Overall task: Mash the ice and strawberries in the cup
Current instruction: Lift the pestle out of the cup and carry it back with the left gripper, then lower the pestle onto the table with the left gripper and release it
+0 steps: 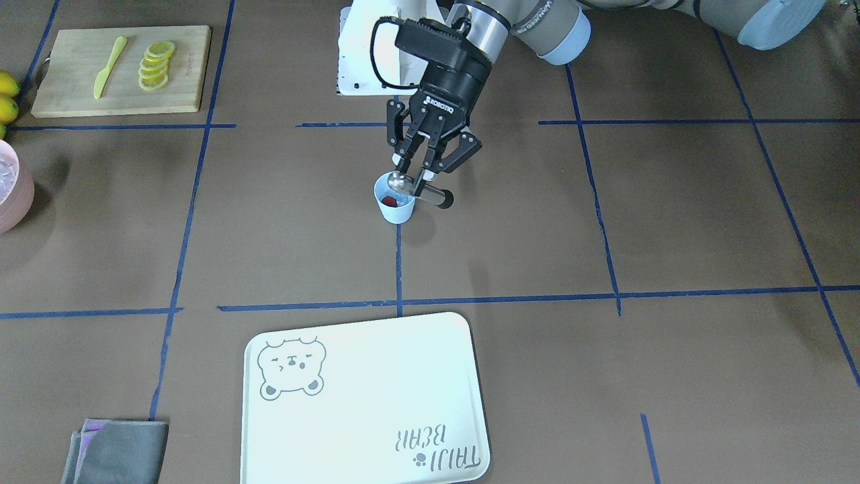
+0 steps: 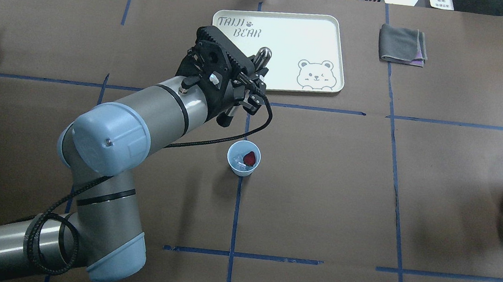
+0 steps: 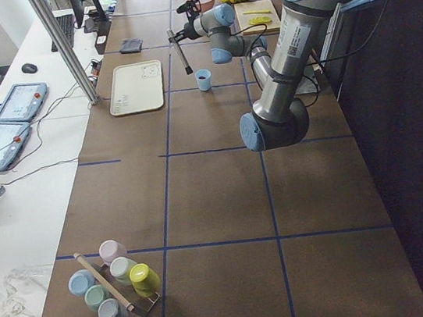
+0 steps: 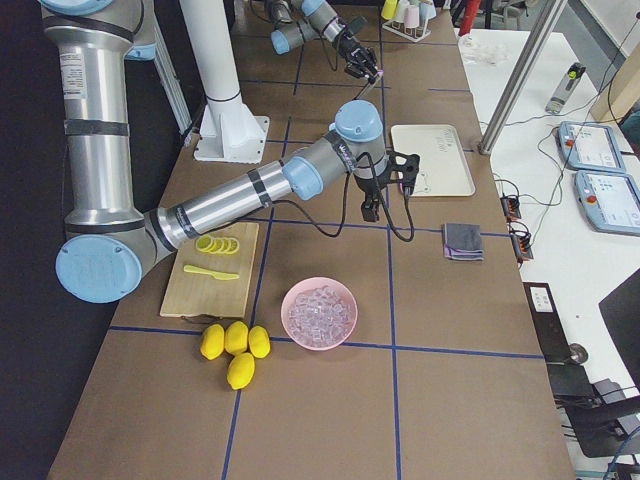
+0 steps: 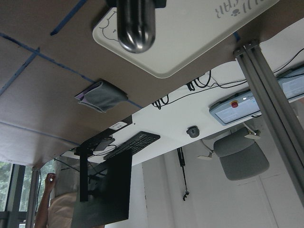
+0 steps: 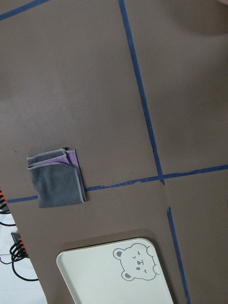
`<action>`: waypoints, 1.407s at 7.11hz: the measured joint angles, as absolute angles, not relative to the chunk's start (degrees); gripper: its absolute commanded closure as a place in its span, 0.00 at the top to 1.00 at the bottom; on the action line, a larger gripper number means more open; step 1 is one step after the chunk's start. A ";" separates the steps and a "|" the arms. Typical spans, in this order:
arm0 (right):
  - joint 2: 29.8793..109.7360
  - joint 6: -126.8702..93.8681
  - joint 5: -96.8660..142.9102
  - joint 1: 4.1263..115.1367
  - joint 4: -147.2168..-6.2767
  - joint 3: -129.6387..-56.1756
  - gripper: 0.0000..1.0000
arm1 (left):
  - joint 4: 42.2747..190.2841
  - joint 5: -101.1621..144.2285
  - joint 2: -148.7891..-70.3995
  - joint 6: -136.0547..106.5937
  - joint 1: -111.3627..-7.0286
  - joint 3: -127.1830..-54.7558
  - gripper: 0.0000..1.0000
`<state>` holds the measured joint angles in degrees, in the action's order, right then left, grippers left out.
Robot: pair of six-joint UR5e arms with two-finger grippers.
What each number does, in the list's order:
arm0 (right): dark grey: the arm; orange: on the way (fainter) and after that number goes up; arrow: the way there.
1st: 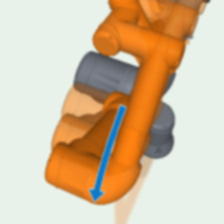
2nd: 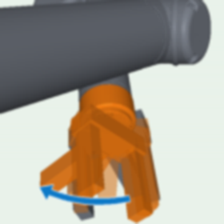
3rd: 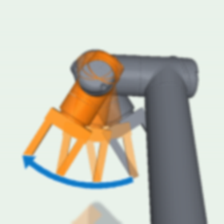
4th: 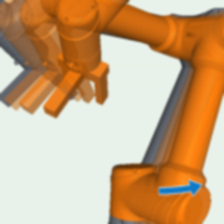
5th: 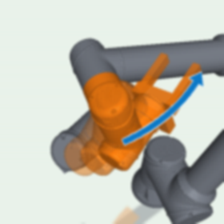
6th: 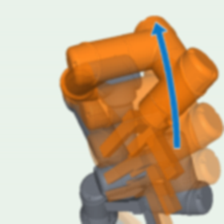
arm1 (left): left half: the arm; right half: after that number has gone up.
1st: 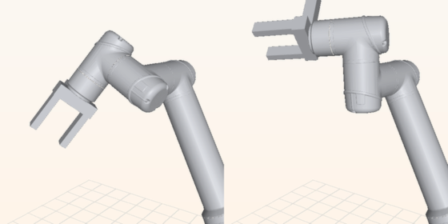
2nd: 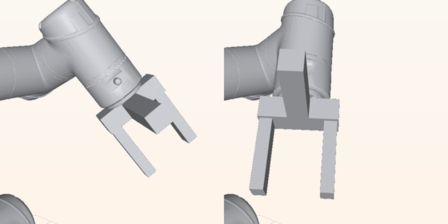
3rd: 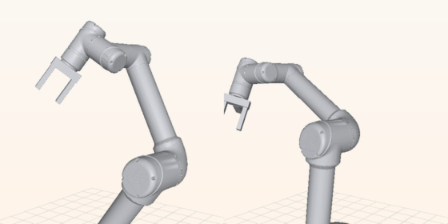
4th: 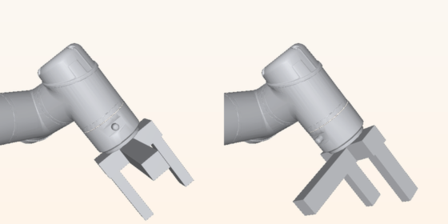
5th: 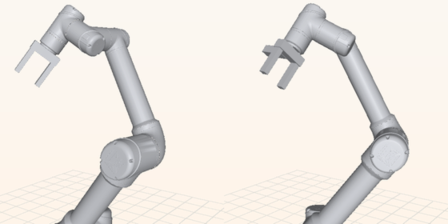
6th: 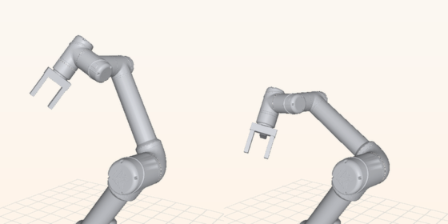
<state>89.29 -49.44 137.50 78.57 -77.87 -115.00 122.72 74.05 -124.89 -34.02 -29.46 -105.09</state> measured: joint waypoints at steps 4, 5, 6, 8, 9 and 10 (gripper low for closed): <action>89.89 -49.48 137.21 78.57 -77.83 -114.61 1.00 | 109.01 102.16 -112.47 -44.69 -45.84 -106.91 0.00; 90.13 -49.48 137.05 78.55 -77.81 -114.56 1.00 | 108.43 109.75 -106.50 -44.52 -50.00 -106.47 0.00; 90.27 -49.47 136.98 78.52 -77.78 -114.48 1.00 | 108.24 116.86 -101.00 -44.32 -54.20 -105.12 0.00; 90.34 -49.46 136.94 78.49 -77.69 -114.31 1.00 | 107.08 122.72 -94.14 -42.24 -58.78 -98.90 0.00; 90.38 -49.48 136.94 78.49 -77.64 -114.29 1.00 | 105.56 123.28 -93.26 -40.03 -59.80 -94.03 0.00; 90.41 -49.48 136.93 78.49 -77.60 -114.19 1.00 | 104.60 123.53 -93.23 -35.77 -61.56 -90.10 0.00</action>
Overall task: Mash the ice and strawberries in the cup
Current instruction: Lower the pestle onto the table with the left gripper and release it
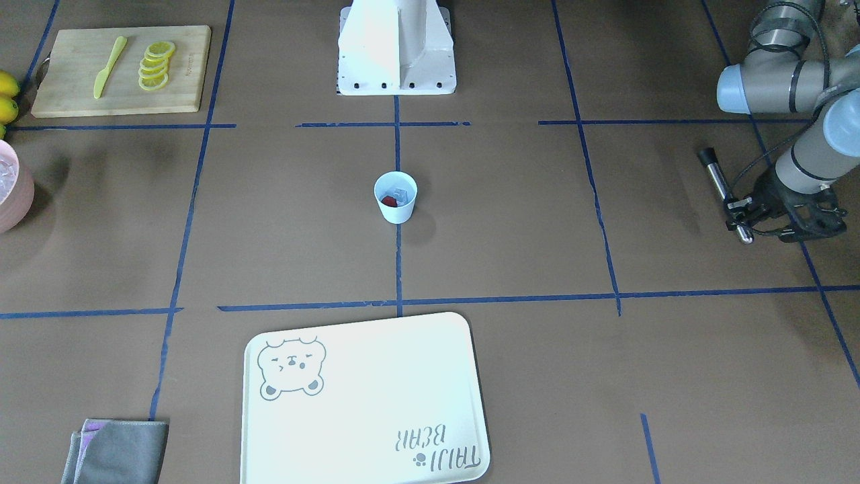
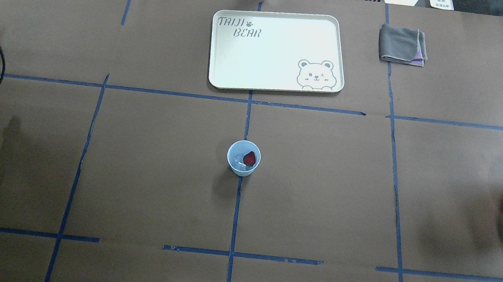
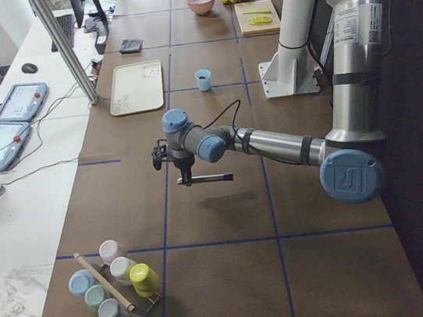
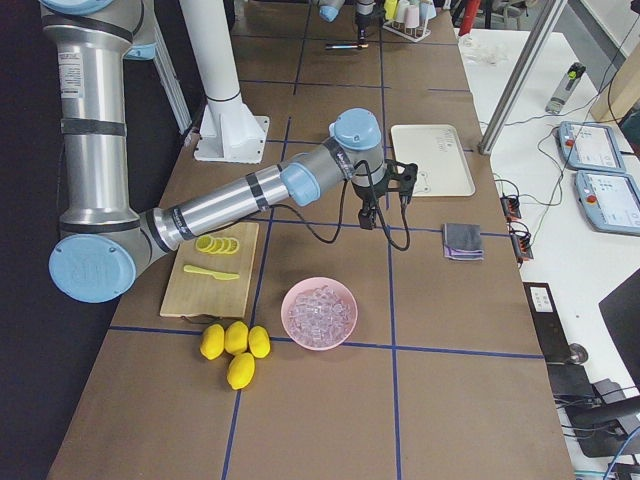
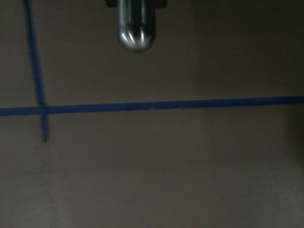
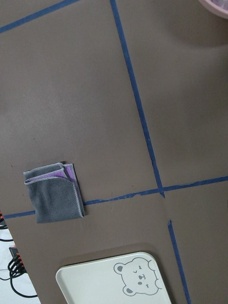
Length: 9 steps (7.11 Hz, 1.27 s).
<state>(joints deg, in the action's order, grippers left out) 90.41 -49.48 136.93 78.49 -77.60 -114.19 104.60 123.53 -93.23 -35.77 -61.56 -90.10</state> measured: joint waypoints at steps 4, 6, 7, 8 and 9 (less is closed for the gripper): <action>90.40 -49.48 136.94 78.40 -77.54 -113.82 1.00 | 101.70 124.47 -95.00 -27.91 -65.28 -83.96 0.00; 90.43 -49.48 136.99 78.40 -77.52 -113.80 1.00 | 102.08 124.53 -95.08 -27.01 -65.32 -81.30 0.02; 90.42 -49.48 137.01 78.40 -77.52 -113.80 1.00 | 102.22 124.54 -95.12 -26.54 -65.32 -80.53 0.07; 90.41 -49.48 137.02 78.40 -77.52 -113.84 1.00 | 102.28 124.54 -95.24 -26.29 -65.31 -80.03 0.17; 90.40 -49.48 137.02 78.40 -77.52 -113.87 1.00 | 102.30 124.50 -95.36 -26.17 -65.27 -79.68 0.65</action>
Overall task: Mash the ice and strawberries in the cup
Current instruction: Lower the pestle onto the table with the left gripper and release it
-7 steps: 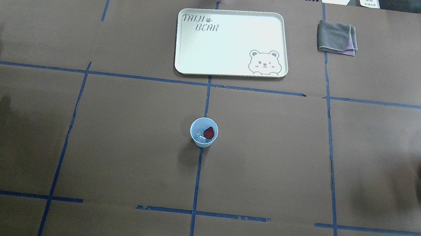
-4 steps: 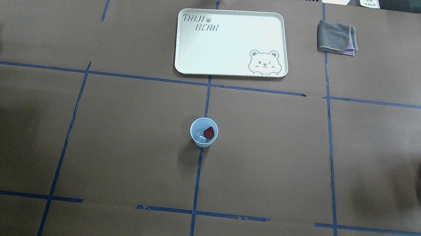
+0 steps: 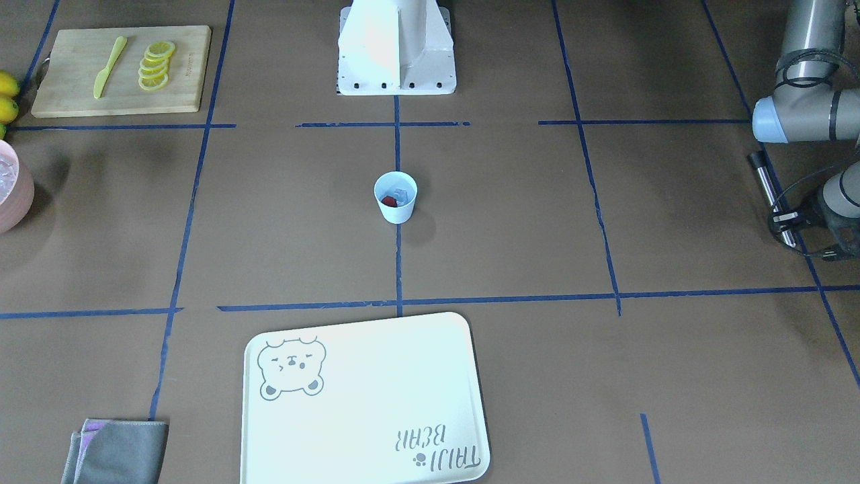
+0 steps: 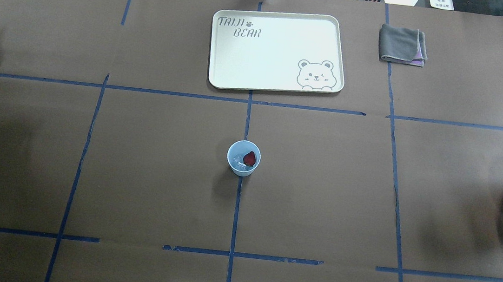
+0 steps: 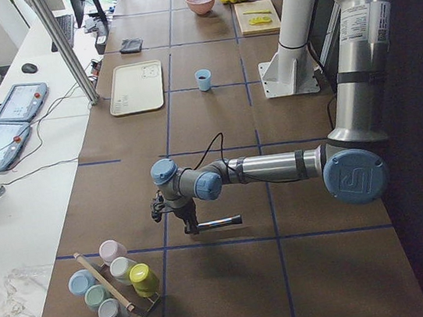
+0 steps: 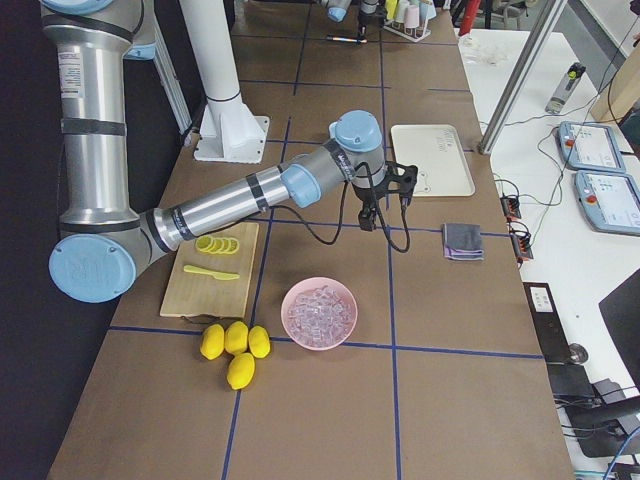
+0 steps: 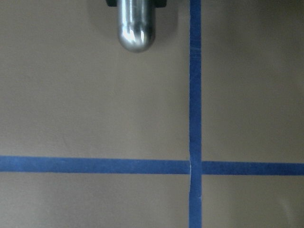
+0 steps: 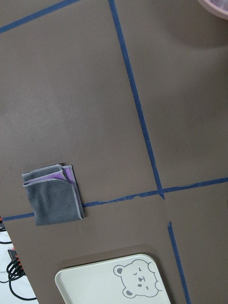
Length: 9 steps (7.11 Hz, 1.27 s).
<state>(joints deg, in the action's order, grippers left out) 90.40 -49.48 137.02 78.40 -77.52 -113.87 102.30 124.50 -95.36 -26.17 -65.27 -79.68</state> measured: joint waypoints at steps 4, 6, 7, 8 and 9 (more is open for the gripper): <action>90.35 -49.48 137.02 78.40 -77.52 -114.12 1.00 | 102.47 124.34 -95.45 -26.05 -65.22 -79.29 1.00; 90.27 -49.40 137.28 78.48 -77.64 -114.32 1.00 | 102.19 124.52 -95.16 -26.09 -65.56 -82.14 1.00; 90.20 -48.95 137.70 78.67 -77.94 -114.33 1.00 | 101.83 125.67 -94.94 -25.47 -67.21 -85.19 1.00; 90.25 -47.39 137.98 79.24 -78.21 -113.85 1.00 | 101.18 128.71 -94.85 -22.21 -70.98 -87.36 1.00; 90.44 -43.24 138.10 80.64 -79.43 -112.95 1.00 | 98.38 132.49 -95.04 -15.92 -76.20 -88.38 1.00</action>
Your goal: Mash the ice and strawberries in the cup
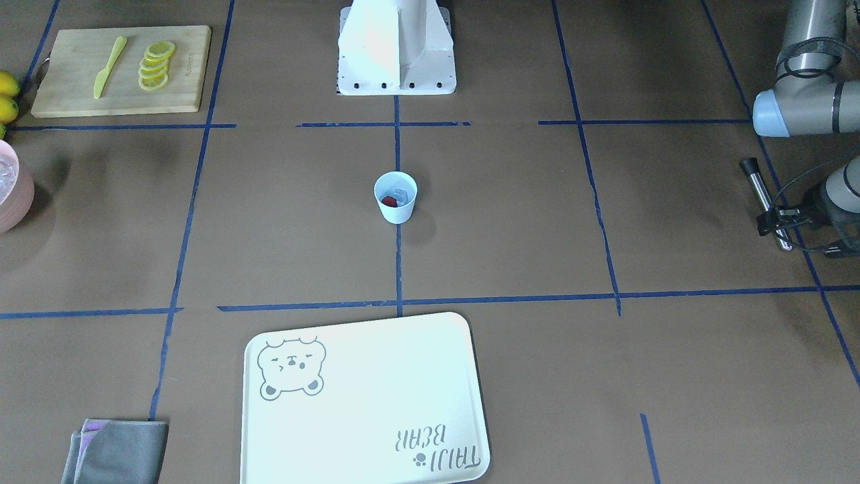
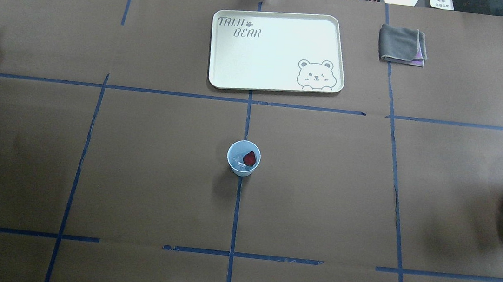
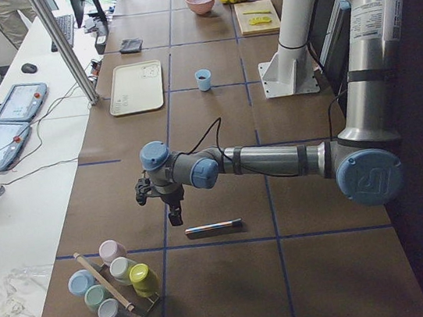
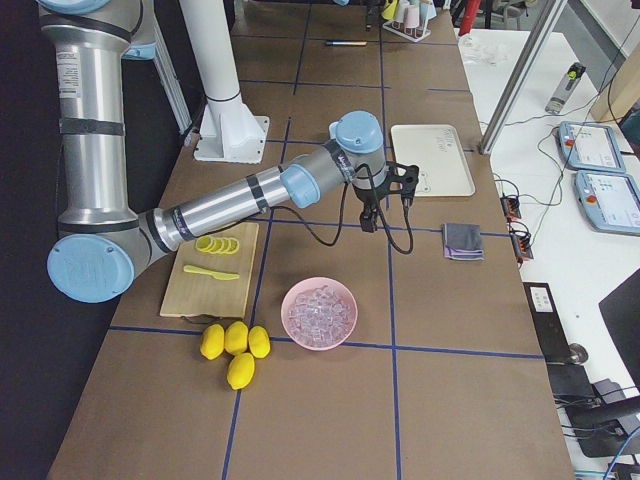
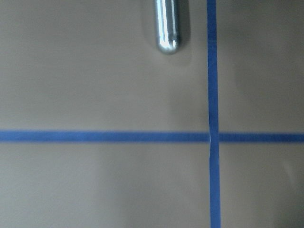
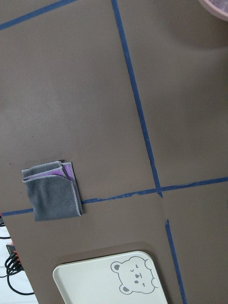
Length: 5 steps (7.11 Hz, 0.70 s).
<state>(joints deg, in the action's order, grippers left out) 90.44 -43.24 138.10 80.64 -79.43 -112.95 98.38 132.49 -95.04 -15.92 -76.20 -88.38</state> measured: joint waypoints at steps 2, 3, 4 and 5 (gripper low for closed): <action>90.60 -25.25 136.93 86.09 -88.62 -110.11 1.00 | 89.55 136.20 -96.27 -4.05 -85.43 -89.71 1.00; 90.49 -14.92 135.39 88.89 -93.21 -107.79 1.00 | 86.12 136.64 -96.64 -1.68 -88.37 -90.43 1.00; 90.64 -7.37 134.03 90.67 -95.43 -104.56 1.00 | 82.87 136.78 -96.74 -0.79 -90.00 -91.89 1.00; 90.86 -1.95 133.44 91.63 -96.29 -100.85 1.00 | 80.07 136.82 -96.53 -0.44 -91.05 -94.47 1.00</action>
